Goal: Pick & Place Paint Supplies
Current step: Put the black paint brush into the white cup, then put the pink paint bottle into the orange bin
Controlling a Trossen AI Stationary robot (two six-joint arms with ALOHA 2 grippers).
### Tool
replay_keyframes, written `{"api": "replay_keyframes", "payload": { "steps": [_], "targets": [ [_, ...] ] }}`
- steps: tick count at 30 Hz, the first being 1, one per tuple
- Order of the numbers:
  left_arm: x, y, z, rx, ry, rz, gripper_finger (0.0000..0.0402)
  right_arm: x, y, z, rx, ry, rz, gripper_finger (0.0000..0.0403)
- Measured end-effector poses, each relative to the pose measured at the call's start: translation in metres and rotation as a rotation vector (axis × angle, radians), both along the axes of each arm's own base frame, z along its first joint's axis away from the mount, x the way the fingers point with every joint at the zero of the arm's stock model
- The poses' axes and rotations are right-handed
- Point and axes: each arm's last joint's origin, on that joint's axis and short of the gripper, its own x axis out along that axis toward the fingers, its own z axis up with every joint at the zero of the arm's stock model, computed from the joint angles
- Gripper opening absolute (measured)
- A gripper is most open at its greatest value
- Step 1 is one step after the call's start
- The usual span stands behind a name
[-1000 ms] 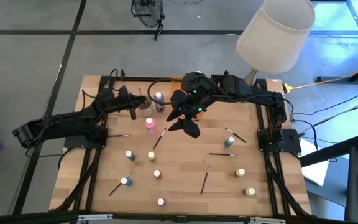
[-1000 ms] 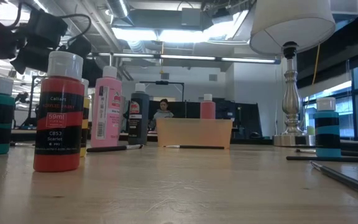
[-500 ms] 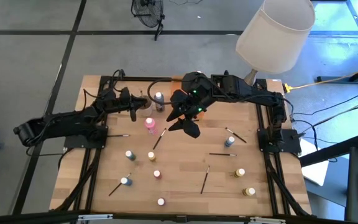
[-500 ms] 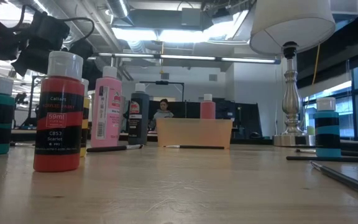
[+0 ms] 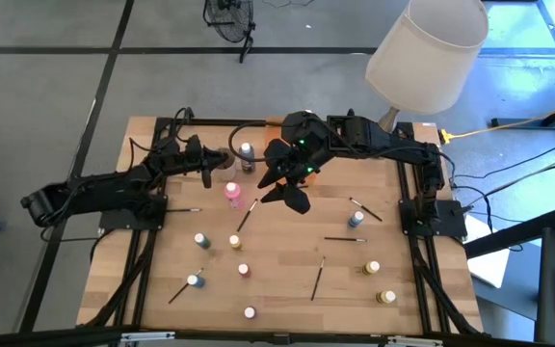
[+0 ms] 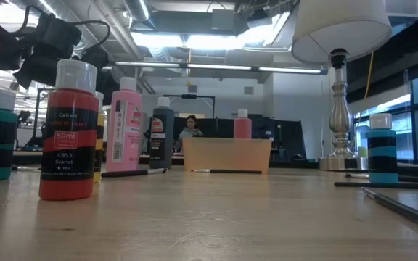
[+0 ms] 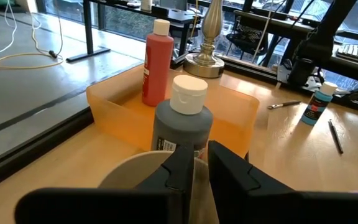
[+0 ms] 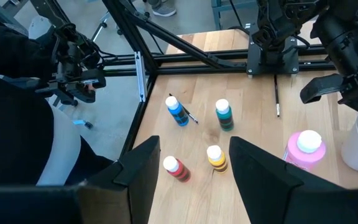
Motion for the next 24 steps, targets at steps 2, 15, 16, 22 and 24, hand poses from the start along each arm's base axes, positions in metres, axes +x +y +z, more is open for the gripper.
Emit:
{"api": "replay_keyframes", "payload": {
  "steps": [2, 15, 16, 22, 24],
  "targets": [
    [0.0, 0.0, 0.0, 0.0, 0.0, -0.001, 0.0045, 0.0, 0.0, 0.0, 0.0, 0.0, 0.0, 0.0196],
    [0.0, 0.0, 0.001, -0.006, -0.011, -0.014, 0.0046, 0.0, 0.0, 0.0, 0.001, 0.0, -0.001, 0.0196],
    [0.0, 0.0, 0.002, -0.003, -0.025, -0.013, 0.0046, 0.0, 0.0, 0.0, 0.001, 0.0, -0.001, 0.0196],
    [0.0, -0.001, 0.018, 0.063, -0.151, -0.011, 0.0046, 0.0, 0.0, 0.0, 0.004, 0.002, 0.001, 0.0196],
    [-0.001, -0.002, 0.021, 0.061, -0.175, -0.012, 0.0046, 0.0, 0.001, 0.0, 0.011, 0.003, 0.009, 0.0196]
  ]
}}
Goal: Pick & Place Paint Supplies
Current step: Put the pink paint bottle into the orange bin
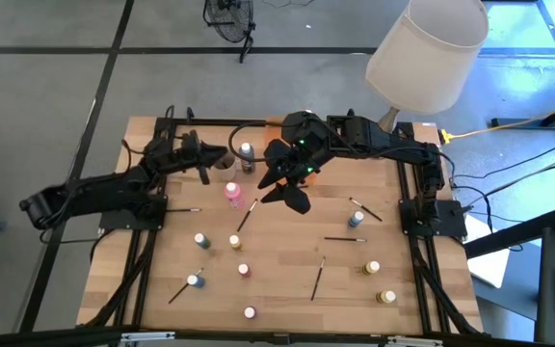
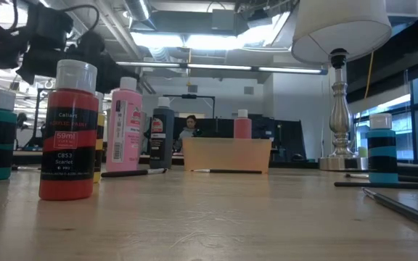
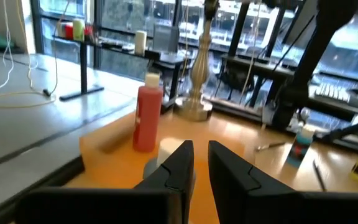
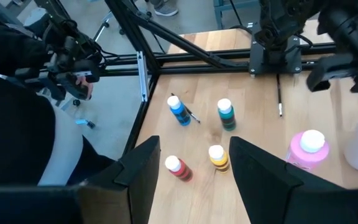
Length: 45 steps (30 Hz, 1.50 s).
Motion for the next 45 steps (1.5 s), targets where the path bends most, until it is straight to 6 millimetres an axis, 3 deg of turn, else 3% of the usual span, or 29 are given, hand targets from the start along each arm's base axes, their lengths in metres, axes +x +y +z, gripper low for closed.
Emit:
{"api": "replay_keyframes", "payload": {
  "steps": [19, 29, 39, 45],
  "targets": [
    [-0.006, -0.034, 0.032, 0.056, -0.217, -0.28, 0.0054, -0.002, 0.013, -0.001, 0.031, 0.015, 0.058, 0.0197],
    [-0.003, -0.041, 0.032, -0.088, -0.252, -0.346, 0.0118, -0.002, 0.019, 0.0, 0.049, 0.019, 0.072, 0.0197],
    [-0.001, -0.044, 0.034, -0.425, -0.343, -0.386, 0.0125, -0.002, 0.025, 0.0, 0.07, 0.023, 0.088, 0.0197],
    [-0.008, -0.048, 0.054, -0.383, -0.532, -0.465, 0.0125, -0.002, 0.03, 0.001, 0.07, 0.016, 0.101, 0.0197]
  ]
}}
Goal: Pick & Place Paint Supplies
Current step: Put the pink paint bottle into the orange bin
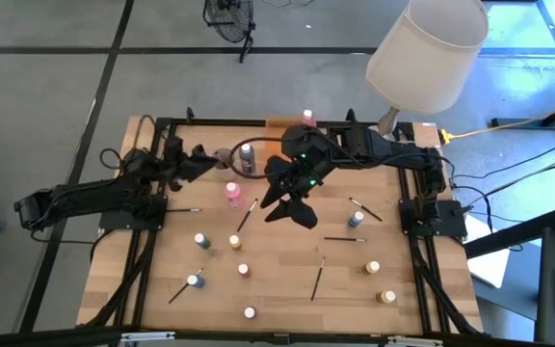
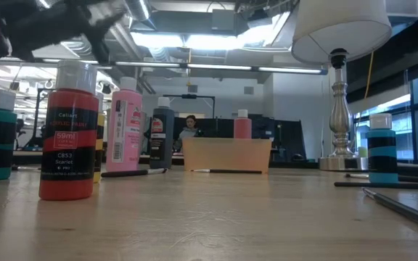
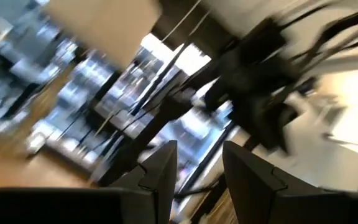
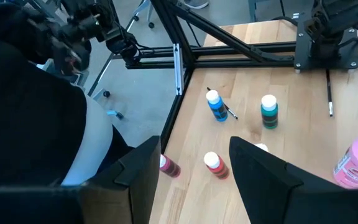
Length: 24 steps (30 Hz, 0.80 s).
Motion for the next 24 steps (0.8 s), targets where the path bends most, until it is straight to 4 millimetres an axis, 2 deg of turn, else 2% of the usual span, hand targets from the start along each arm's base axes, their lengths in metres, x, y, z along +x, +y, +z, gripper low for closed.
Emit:
{"api": "replay_keyframes", "payload": {
  "steps": [5, 9, 18, 21, 24],
  "targets": [
    [-0.005, -0.004, 0.026, 0.058, -0.156, 0.025, 0.0125, -0.001, 0.007, 0.0, -0.005, -0.008, 0.022, 0.0197],
    [0.001, -0.008, 0.052, 0.105, -0.161, 0.011, 0.0125, -0.002, 0.018, 0.0, -0.007, -0.012, 0.051, 0.0197],
    [0.01, -0.032, 0.116, 0.269, -0.044, -0.064, 0.0125, -0.012, 0.055, 0.001, -0.056, -0.009, 0.086, 0.0186],
    [0.011, -0.04, 0.126, 0.296, 0.075, -0.11, 0.0125, -0.019, 0.067, 0.005, -0.086, -0.022, 0.051, 0.0173],
    [0.012, -0.046, 0.127, 0.277, 0.247, -0.094, 0.0125, -0.026, 0.08, 0.007, -0.105, -0.019, 0.021, 0.0163]
  ]
}}
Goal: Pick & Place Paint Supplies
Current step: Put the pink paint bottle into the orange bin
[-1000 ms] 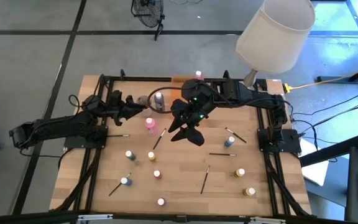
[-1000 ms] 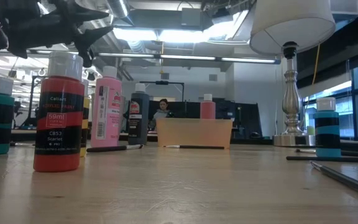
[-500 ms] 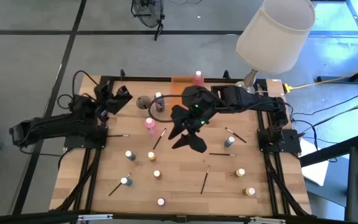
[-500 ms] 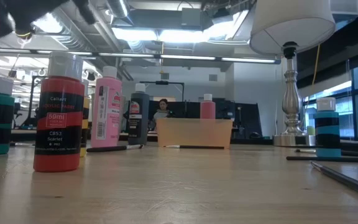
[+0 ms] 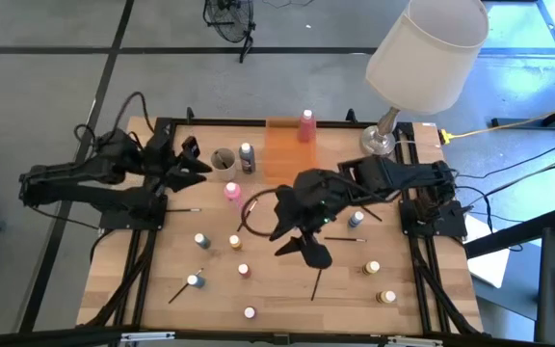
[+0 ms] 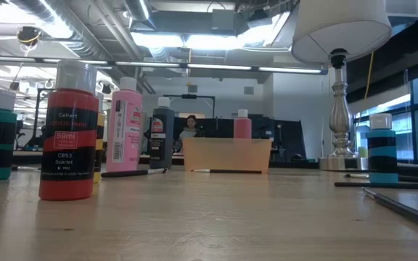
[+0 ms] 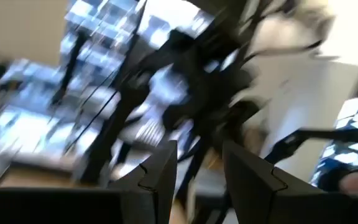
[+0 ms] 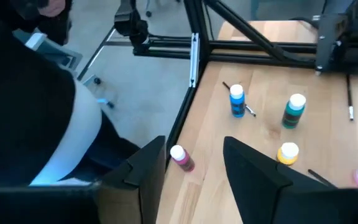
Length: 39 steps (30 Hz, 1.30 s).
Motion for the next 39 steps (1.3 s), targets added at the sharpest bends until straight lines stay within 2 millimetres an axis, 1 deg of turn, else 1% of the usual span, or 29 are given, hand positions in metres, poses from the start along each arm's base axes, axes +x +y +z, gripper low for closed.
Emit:
{"api": "replay_keyframes", "payload": {
  "steps": [2, 4, 9, 12, 16, 19, 23, 26, 29, 34, 36, 39],
  "targets": [
    [0.001, -0.003, -0.003, -0.015, 0.091, 0.029, 0.0125, -0.003, 0.008, 0.0, -0.014, 0.0, -0.021, 0.0159],
    [0.004, -0.008, -0.007, -0.021, 0.141, 0.017, 0.0125, -0.006, 0.017, -0.001, -0.027, 0.002, -0.037, 0.0159],
    [0.014, -0.023, -0.013, -0.014, 0.185, -0.027, 0.0129, -0.013, 0.035, -0.001, -0.05, -0.004, -0.065, 0.0168],
    [0.025, -0.031, -0.018, -0.016, 0.215, -0.016, 0.0142, -0.018, 0.045, -0.001, -0.068, -0.012, -0.094, 0.0174],
    [0.041, -0.042, -0.027, -0.003, 0.266, -0.007, 0.0168, -0.024, 0.057, 0.0, -0.074, -0.026, -0.14, 0.0182],
    [0.052, -0.047, -0.029, 0.025, 0.242, 0.004, 0.0191, -0.027, 0.064, 0.001, -0.065, -0.033, -0.185, 0.0189],
    [0.062, -0.048, -0.021, 0.123, 0.172, 0.032, 0.0214, -0.03, 0.07, 0.002, -0.059, -0.048, -0.269, 0.0201],
    [0.062, -0.045, -0.01, 0.169, 0.182, 0.097, 0.022, -0.03, 0.073, 0.003, -0.04, -0.064, -0.326, 0.0208],
    [0.057, -0.042, -0.007, 0.184, 0.319, 0.11, 0.0218, -0.03, 0.075, 0.006, -0.016, -0.092, -0.375, 0.0211],
    [0.042, -0.041, -0.017, 0.285, 0.65, 0.085, 0.0209, -0.031, 0.079, 0.01, 0.033, -0.12, -0.418, 0.0211],
    [0.037, -0.04, -0.023, 0.31, 0.729, 0.083, 0.0206, -0.03, 0.08, 0.01, 0.057, -0.121, -0.429, 0.0211],
    [0.034, -0.037, -0.028, 0.38, 0.792, 0.128, 0.0205, -0.026, 0.082, 0.009, 0.083, -0.13, -0.438, 0.0211]
  ]
}}
